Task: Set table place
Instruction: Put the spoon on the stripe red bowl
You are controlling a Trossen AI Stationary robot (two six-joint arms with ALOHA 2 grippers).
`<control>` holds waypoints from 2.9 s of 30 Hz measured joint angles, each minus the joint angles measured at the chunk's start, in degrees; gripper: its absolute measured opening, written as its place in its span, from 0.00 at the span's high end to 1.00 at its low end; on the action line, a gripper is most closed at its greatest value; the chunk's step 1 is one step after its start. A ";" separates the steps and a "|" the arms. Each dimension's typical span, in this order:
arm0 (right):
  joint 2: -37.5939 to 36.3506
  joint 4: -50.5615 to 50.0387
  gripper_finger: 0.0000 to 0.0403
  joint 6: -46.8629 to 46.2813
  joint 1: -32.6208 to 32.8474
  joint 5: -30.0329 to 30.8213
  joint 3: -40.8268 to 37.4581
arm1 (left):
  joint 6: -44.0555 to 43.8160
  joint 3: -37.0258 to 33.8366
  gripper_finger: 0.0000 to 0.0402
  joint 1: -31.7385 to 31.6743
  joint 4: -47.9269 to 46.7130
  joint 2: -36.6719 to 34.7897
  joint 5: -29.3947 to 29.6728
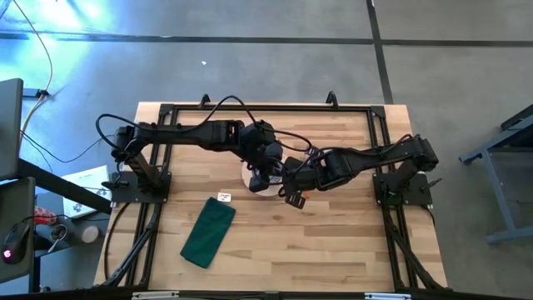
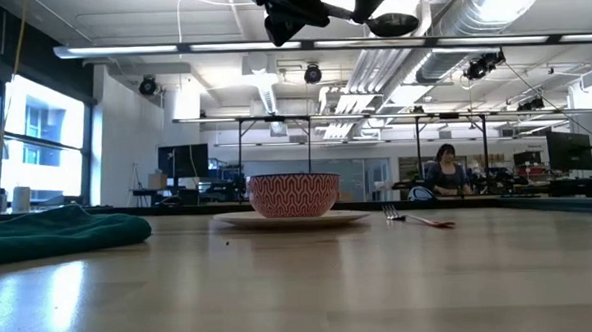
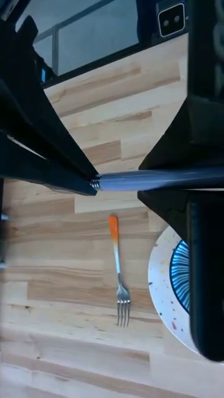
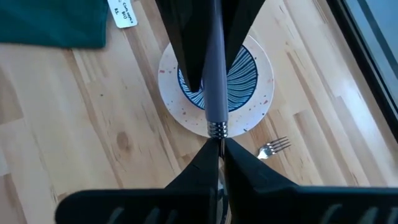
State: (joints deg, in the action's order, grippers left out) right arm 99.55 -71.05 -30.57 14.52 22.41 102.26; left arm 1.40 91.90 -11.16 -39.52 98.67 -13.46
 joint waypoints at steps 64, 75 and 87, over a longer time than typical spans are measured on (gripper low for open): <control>-17.68 -18.97 0.73 3.49 -1.59 17.00 0.04 | -42.86 -38.03 0.96 -10.86 14.25 -13.80 -9.76; -17.66 -18.97 0.73 3.68 -2.16 16.96 0.00 | -48.15 -40.01 0.96 -10.88 19.15 -12.98 -4.90; -17.59 -18.97 0.73 3.94 -2.16 17.03 0.00 | -50.36 -40.05 0.96 -8.26 19.13 -8.72 -5.09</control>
State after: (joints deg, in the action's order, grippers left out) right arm 81.95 -90.02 -26.63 12.36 39.44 102.26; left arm -48.95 51.85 -19.42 -20.40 89.95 -18.55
